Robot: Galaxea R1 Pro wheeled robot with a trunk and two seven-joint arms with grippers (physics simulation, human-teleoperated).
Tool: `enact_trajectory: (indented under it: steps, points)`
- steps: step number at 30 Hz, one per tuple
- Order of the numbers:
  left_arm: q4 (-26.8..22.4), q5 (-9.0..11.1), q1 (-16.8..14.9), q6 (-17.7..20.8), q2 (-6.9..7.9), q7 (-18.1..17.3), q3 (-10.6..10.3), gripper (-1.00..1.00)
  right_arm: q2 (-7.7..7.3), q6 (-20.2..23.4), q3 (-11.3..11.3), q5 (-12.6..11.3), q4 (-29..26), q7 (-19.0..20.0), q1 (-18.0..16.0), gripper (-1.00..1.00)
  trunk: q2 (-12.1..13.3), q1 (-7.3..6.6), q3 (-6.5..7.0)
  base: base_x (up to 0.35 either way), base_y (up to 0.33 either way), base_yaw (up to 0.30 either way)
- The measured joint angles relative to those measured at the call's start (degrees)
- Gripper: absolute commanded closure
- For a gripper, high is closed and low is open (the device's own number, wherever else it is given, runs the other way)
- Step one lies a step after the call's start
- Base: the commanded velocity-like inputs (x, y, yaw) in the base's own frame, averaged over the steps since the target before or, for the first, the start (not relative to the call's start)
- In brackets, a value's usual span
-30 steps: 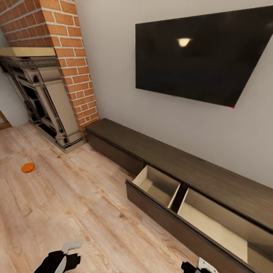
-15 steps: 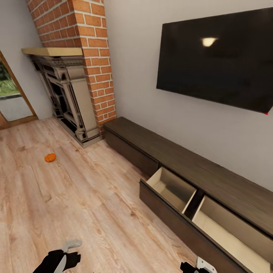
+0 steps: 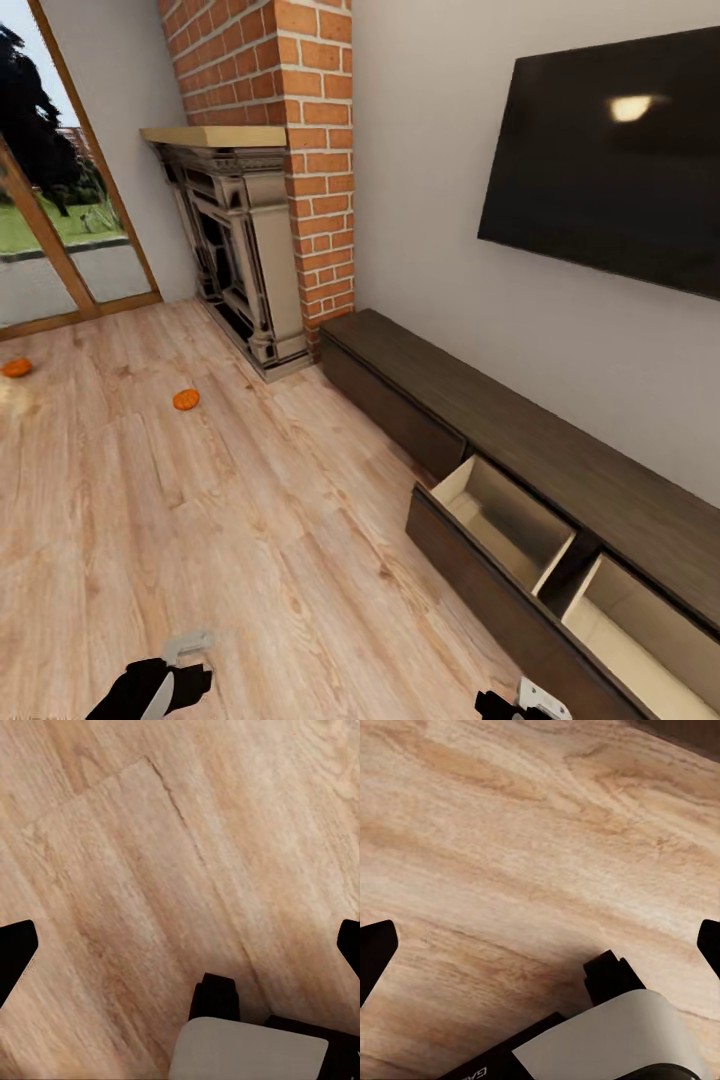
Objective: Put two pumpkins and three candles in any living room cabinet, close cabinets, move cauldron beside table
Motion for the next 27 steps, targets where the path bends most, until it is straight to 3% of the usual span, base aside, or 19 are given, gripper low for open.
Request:
enact_trajectory:
  steps: [15, 27]
  points:
    - [0.0, 0.0, 0.0, 0.1, 0.12, 0.0, 0.1, -1.00, 0.00, -0.1, 0.0, -0.1, 0.0, 0.2, 0.0, -1.00, 0.0, 0.00, 0.60, 0.247, 0.231, 0.085]
    - [0.0, 0.0, 0.0, 0.1, 0.11, 0.0, 0.1, -1.00, 0.81, -0.2, 0.0, 0.0, 0.0, 0.0, 0.0, -1.00, 0.0, 0.00, 1.49, 0.252, 0.238, 0.206]
